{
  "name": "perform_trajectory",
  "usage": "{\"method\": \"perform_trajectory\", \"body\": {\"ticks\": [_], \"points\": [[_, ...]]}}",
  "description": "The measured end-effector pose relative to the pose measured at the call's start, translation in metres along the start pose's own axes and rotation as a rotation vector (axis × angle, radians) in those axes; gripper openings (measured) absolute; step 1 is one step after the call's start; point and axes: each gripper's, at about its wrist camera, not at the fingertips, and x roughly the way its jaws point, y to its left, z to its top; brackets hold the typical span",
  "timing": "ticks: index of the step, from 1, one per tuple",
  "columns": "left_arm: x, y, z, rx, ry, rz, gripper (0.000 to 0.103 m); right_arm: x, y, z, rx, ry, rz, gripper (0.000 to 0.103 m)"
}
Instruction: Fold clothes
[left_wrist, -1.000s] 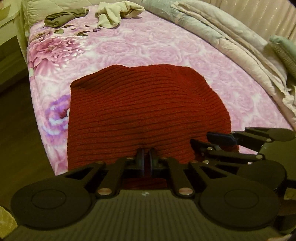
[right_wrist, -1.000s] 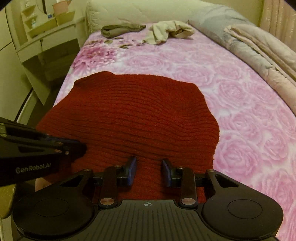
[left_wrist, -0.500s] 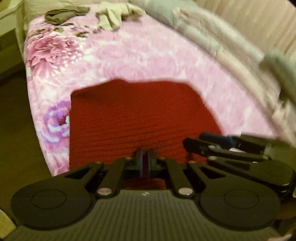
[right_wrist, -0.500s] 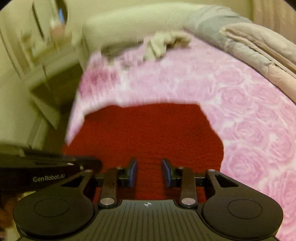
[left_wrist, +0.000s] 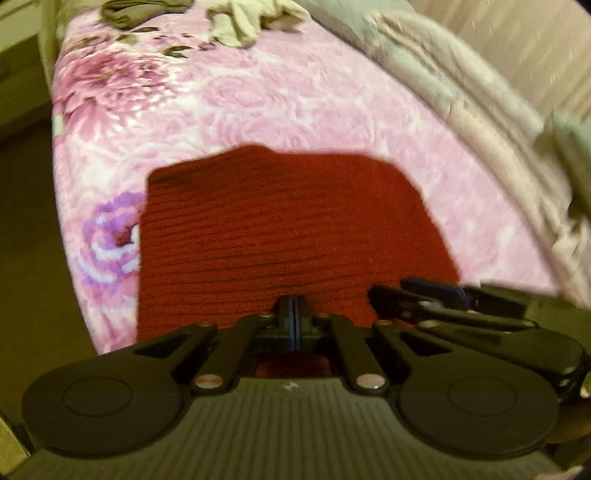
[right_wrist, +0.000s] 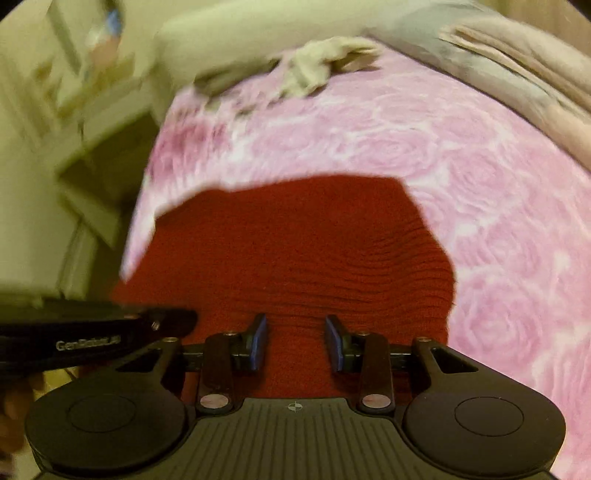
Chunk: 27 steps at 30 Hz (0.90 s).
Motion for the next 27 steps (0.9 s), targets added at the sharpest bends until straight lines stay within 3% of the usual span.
{"method": "perform_trajectory", "body": {"ticks": [6,10,14,18,21,23,24,27], "points": [[-0.025,-0.007,-0.013,0.01,-0.004,0.024,0.004,-0.042,0.006,-0.007,0.025,-0.022,-0.021,0.036],[0.0,-0.01,-0.02,0.072,0.036,0.081,0.005,-0.008,0.017,-0.021,-0.071,0.034,-0.071,0.035],[0.016,-0.008,-0.024,0.069,0.063,0.108,0.007,0.019,0.006,-0.034,-0.019,0.087,-0.083,0.035],[0.018,-0.012,-0.022,0.083,0.084,0.137,0.007,0.019,0.01,-0.033,-0.048,0.104,-0.094,0.036],[0.004,-0.013,-0.016,0.045,0.103,0.144,0.007,0.004,0.002,-0.023,0.049,0.123,-0.061,0.046],[-0.015,-0.017,-0.016,0.028,0.121,0.162,0.007,-0.017,0.003,-0.023,0.074,0.141,-0.055,0.072],[-0.023,-0.019,-0.018,0.032,0.133,0.181,0.014,-0.027,0.005,-0.025,0.07,0.155,-0.056,0.087],[-0.046,-0.026,-0.03,0.038,0.19,0.24,0.022,-0.053,0.012,-0.037,0.048,0.212,-0.06,0.087]]}}
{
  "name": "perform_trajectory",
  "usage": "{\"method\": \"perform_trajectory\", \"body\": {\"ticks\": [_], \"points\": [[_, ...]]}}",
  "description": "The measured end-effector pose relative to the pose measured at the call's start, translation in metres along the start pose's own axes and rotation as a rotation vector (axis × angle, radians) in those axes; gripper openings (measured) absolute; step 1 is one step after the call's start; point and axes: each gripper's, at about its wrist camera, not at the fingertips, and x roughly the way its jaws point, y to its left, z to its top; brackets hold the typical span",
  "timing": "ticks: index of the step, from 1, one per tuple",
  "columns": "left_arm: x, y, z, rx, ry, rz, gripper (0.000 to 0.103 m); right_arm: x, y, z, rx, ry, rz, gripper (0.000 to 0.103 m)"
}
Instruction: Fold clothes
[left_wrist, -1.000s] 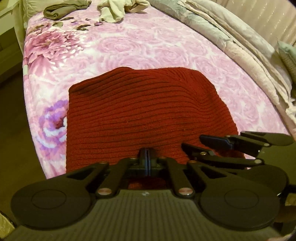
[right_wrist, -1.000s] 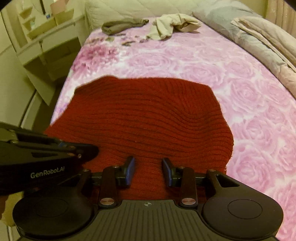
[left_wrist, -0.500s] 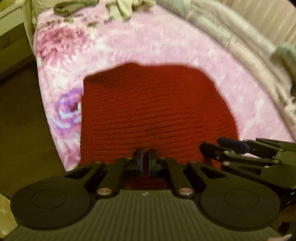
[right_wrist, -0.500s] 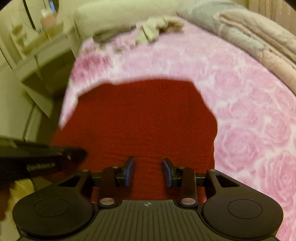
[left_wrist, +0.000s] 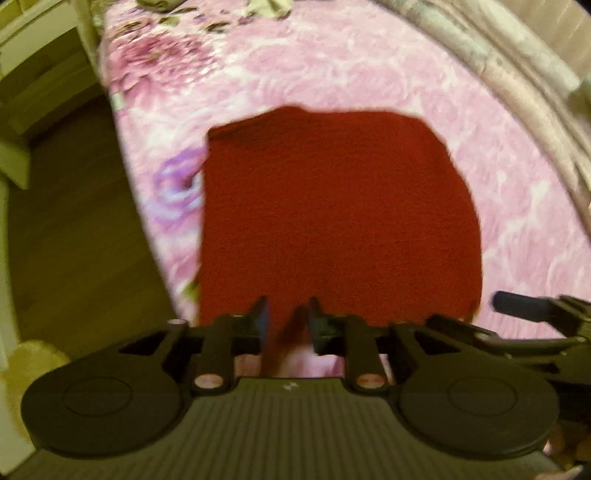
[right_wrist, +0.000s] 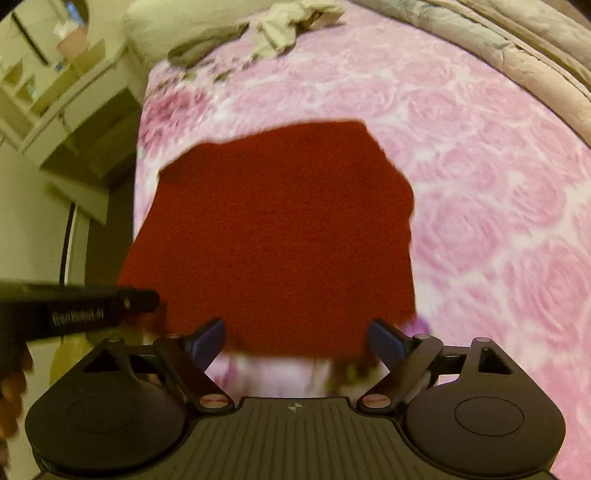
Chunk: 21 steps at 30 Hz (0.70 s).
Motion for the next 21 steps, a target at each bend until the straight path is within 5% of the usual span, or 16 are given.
{"method": "perform_trajectory", "body": {"ticks": [5,21], "points": [[-0.043,0.0,-0.027,-0.014,0.061,0.016,0.025,-0.039,0.005,-0.023,0.042,0.081,-0.024,0.087],[-0.168,-0.009,-0.043,0.052,-0.067,0.074,0.033,-0.139,0.041,-0.011,0.022,-0.048,-0.02,0.093]]}}
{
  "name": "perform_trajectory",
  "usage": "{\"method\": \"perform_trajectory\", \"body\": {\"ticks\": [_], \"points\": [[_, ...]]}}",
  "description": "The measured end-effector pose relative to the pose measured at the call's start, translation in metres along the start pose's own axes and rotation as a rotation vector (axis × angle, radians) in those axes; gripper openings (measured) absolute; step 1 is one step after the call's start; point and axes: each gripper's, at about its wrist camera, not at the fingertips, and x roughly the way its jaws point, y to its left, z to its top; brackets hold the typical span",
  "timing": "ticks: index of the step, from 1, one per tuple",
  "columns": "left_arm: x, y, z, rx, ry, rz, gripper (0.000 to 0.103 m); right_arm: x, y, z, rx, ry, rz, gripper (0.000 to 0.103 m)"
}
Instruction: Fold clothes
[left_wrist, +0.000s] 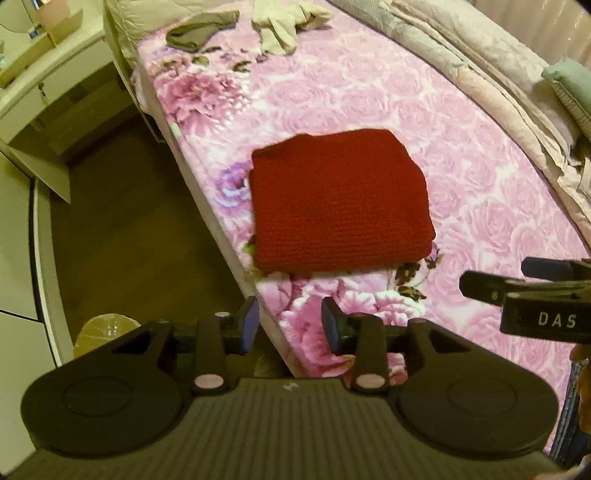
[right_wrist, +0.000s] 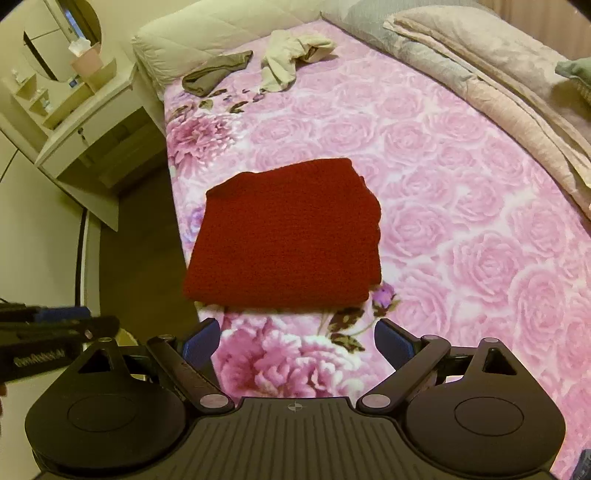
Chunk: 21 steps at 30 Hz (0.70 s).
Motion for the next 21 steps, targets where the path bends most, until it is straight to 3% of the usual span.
{"method": "perform_trajectory", "body": {"ticks": [11,21], "points": [[-0.034,-0.001,-0.016,-0.003,-0.052,0.023,0.034,-0.014,0.01,-0.026,-0.037,0.046,0.003,0.093],[-0.044,-0.007,-0.025,-0.002,-0.073,0.006,0.036,-0.025,0.015,-0.027,-0.066,0.038,-0.012,0.093]]}}
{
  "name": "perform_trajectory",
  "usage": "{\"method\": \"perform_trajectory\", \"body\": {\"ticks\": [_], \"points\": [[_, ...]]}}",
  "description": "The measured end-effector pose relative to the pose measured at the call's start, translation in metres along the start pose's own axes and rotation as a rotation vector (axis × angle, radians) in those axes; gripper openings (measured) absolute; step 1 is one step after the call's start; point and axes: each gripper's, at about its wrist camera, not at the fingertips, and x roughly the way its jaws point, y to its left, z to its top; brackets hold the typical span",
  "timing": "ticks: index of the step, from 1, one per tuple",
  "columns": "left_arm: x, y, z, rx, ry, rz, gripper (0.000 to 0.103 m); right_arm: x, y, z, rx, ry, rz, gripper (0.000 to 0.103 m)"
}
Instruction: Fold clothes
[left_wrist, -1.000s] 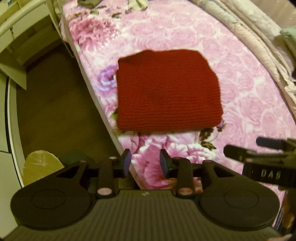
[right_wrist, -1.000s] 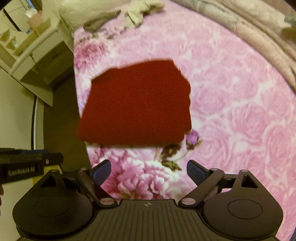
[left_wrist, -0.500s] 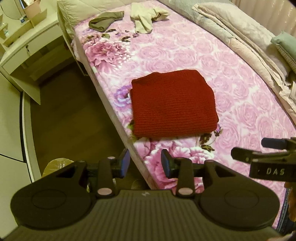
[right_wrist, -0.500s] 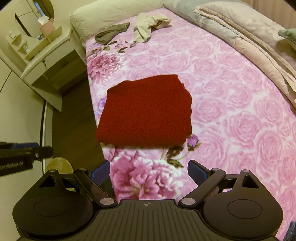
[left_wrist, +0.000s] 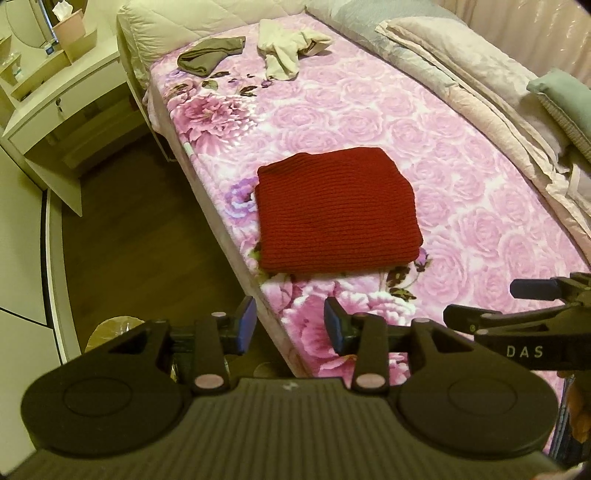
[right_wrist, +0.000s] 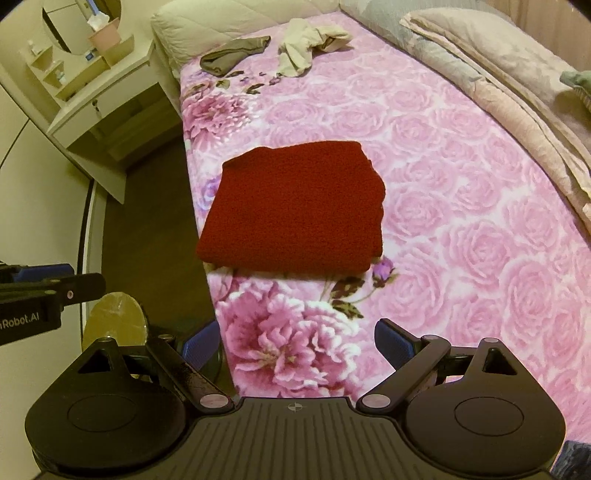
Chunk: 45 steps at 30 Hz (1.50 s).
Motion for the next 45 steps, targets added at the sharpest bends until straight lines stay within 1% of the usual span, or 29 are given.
{"method": "perform_trajectory", "body": {"ticks": [12,22,25,27,32,34,38,40,43,45], "points": [[0.005,0.005,-0.009,-0.033,0.023,-0.001,0.036,-0.001,0.005,0.003,-0.029,0.0,0.008,0.093],[0.02,0.018,-0.013,-0.075,0.055,-0.012,0.037,0.012,0.008,0.005,-0.045,0.027,0.011,0.093],[0.033,0.024,-0.017,-0.101,0.058,-0.053,0.037,0.019,0.004,0.002,-0.04,0.036,0.008,0.093],[0.049,0.031,-0.021,-0.138,0.073,-0.083,0.039,0.026,0.0,-0.001,-0.033,0.045,0.002,0.093],[0.091,0.05,-0.031,-0.229,0.113,-0.152,0.039,0.052,-0.032,-0.012,0.036,0.09,-0.043,0.093],[0.109,0.057,-0.035,-0.254,0.123,-0.169,0.039,0.062,-0.047,-0.014,0.075,0.091,-0.057,0.093],[0.137,0.066,-0.037,-0.256,0.11,-0.186,0.04,0.08,-0.074,-0.017,0.165,0.084,-0.076,0.093],[0.15,0.07,-0.036,-0.269,0.107,-0.203,0.041,0.087,-0.086,-0.015,0.221,0.071,-0.069,0.093],[0.166,0.078,-0.033,-0.29,0.095,-0.236,0.042,0.099,-0.093,-0.01,0.279,0.037,-0.033,0.093],[0.173,0.082,-0.03,-0.294,0.071,-0.258,0.046,0.109,-0.096,-0.005,0.312,0.017,-0.004,0.093]]}}
